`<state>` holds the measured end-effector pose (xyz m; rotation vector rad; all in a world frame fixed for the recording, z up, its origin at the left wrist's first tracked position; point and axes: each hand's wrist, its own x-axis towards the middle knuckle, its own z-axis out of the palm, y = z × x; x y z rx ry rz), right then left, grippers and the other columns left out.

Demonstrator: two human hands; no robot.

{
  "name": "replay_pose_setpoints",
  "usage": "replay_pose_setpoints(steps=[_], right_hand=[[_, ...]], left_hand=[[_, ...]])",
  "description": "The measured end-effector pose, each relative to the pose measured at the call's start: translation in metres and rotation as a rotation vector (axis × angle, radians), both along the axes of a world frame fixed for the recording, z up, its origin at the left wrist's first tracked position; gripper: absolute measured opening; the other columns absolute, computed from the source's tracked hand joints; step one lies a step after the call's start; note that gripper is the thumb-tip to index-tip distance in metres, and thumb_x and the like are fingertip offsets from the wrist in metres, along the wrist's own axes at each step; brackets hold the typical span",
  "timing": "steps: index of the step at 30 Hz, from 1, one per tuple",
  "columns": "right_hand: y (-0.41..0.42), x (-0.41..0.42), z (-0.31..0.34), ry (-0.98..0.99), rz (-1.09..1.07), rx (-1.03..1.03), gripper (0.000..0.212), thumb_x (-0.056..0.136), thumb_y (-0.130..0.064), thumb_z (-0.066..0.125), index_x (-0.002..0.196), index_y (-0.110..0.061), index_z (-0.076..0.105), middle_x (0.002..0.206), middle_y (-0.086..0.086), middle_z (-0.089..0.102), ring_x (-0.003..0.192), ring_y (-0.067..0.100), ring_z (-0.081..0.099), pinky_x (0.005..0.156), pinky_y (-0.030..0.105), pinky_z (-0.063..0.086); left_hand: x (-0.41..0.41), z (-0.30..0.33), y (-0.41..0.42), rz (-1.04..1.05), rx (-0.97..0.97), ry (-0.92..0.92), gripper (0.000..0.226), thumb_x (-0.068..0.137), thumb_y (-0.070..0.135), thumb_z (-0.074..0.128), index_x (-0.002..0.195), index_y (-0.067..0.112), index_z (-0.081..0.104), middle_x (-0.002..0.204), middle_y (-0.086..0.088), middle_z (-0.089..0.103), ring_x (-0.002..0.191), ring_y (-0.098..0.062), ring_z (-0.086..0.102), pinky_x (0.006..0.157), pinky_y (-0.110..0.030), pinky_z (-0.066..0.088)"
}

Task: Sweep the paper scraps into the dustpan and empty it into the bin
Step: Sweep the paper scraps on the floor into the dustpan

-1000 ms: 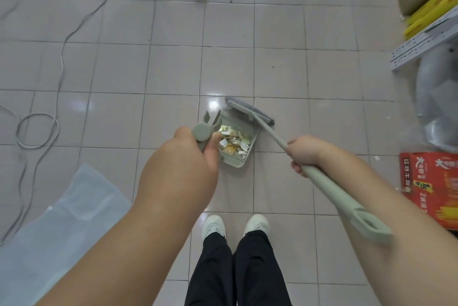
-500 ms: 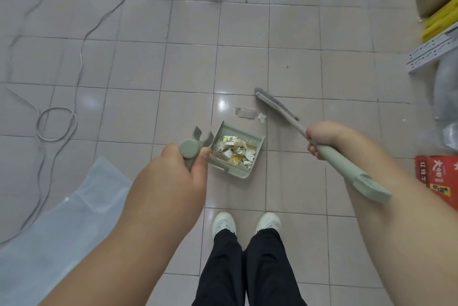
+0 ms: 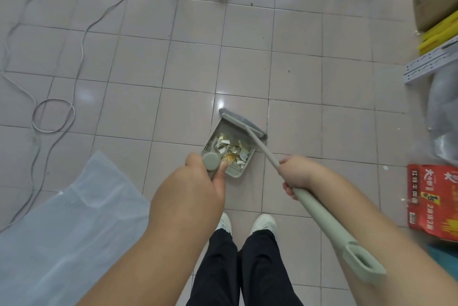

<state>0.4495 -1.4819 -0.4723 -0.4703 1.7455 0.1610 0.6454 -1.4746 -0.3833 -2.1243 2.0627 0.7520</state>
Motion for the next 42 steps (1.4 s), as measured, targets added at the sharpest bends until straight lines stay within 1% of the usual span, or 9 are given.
replay_pose_setpoints(steps=[2, 8, 13, 15, 18, 24, 28, 38, 42], right_hand=[[0.011, -0.007, 0.022, -0.024, -0.027, -0.017, 0.039, 0.096, -0.008, 0.028, 0.132, -0.009, 0.046, 0.06, 0.009, 0.046, 0.043, 0.016, 0.04, 0.038, 0.014, 0.037], [0.021, -0.036, 0.059, 0.001, -0.123, -0.114, 0.046, 0.093, -0.008, 0.036, 0.134, -0.025, 0.044, 0.059, 0.01, 0.048, 0.029, 0.013, 0.041, 0.034, 0.012, 0.035], [-0.002, -0.01, 0.035, 0.033, -0.052, -0.181, 0.04, 0.097, -0.007, 0.03, 0.132, -0.014, 0.046, 0.062, 0.011, 0.046, 0.044, 0.019, 0.042, 0.041, 0.017, 0.039], [-0.013, 0.0, 0.014, 0.035, 0.008, -0.173, 0.039, 0.096, -0.006, 0.034, 0.133, -0.002, 0.047, 0.062, 0.011, 0.048, 0.048, 0.021, 0.045, 0.047, 0.022, 0.041], [-0.017, 0.015, -0.003, 0.003, 0.038, -0.141, 0.039, 0.095, -0.006, 0.042, 0.132, 0.004, 0.048, 0.065, 0.006, 0.048, 0.052, 0.017, 0.048, 0.048, 0.024, 0.043], [0.038, 0.03, -0.011, -0.039, -0.022, -0.091, 0.041, 0.095, -0.011, 0.038, 0.133, -0.003, 0.049, 0.065, 0.006, 0.049, 0.048, 0.016, 0.049, 0.044, 0.019, 0.042], [0.072, 0.028, 0.009, -0.1, -0.144, -0.031, 0.047, 0.096, -0.011, 0.027, 0.139, -0.023, 0.039, 0.064, 0.009, 0.046, 0.043, 0.017, 0.044, 0.045, 0.018, 0.042], [0.084, -0.019, 0.048, -0.076, -0.22, -0.121, 0.05, 0.094, -0.01, 0.034, 0.141, -0.023, 0.039, 0.058, 0.007, 0.047, 0.035, 0.013, 0.042, 0.035, 0.015, 0.037], [0.056, -0.02, 0.039, -0.037, -0.168, -0.167, 0.04, 0.095, -0.004, 0.029, 0.132, -0.008, 0.046, 0.058, 0.011, 0.045, 0.044, 0.02, 0.041, 0.038, 0.015, 0.037]], left_hand=[[0.001, 0.0, 0.0, -0.002, 0.005, -0.004, 0.04, 0.091, 0.053, 0.029, 0.087, 0.014, 0.037, 0.061, 0.004, 0.043, 0.059, -0.022, 0.047, 0.049, -0.03, 0.034], [0.003, 0.0, 0.003, 0.011, 0.012, 0.014, 0.039, 0.091, 0.052, 0.03, 0.087, 0.014, 0.038, 0.062, 0.003, 0.045, 0.061, -0.024, 0.048, 0.053, -0.03, 0.037], [0.001, -0.001, 0.004, 0.002, -0.003, 0.006, 0.04, 0.091, 0.053, 0.03, 0.087, 0.014, 0.037, 0.06, 0.004, 0.041, 0.06, -0.023, 0.047, 0.051, -0.03, 0.035], [0.002, -0.001, 0.004, 0.004, -0.004, 0.0, 0.04, 0.091, 0.053, 0.03, 0.087, 0.014, 0.037, 0.059, 0.004, 0.041, 0.059, -0.023, 0.046, 0.049, -0.031, 0.033], [0.003, -0.001, 0.006, 0.0, -0.022, 0.006, 0.039, 0.092, 0.052, 0.031, 0.088, 0.013, 0.038, 0.059, 0.004, 0.041, 0.059, -0.024, 0.045, 0.049, -0.031, 0.032], [0.008, -0.003, 0.008, 0.02, -0.051, 0.077, 0.041, 0.091, 0.052, 0.033, 0.089, 0.012, 0.043, 0.062, 0.002, 0.047, 0.061, -0.026, 0.047, 0.055, -0.032, 0.037], [0.017, -0.003, 0.015, 0.033, -0.047, 0.126, 0.045, 0.089, 0.053, 0.032, 0.088, 0.011, 0.047, 0.068, -0.005, 0.056, 0.066, -0.031, 0.054, 0.058, -0.038, 0.046], [0.037, 0.012, 0.033, 0.064, -0.011, 0.177, 0.037, 0.089, 0.05, 0.035, 0.082, 0.015, 0.047, 0.061, -0.005, 0.056, 0.06, -0.026, 0.053, 0.052, -0.035, 0.04], [0.034, 0.018, 0.038, 0.073, -0.001, 0.164, 0.037, 0.09, 0.049, 0.036, 0.083, 0.015, 0.048, 0.061, -0.005, 0.057, 0.058, -0.021, 0.052, 0.048, -0.032, 0.036]])
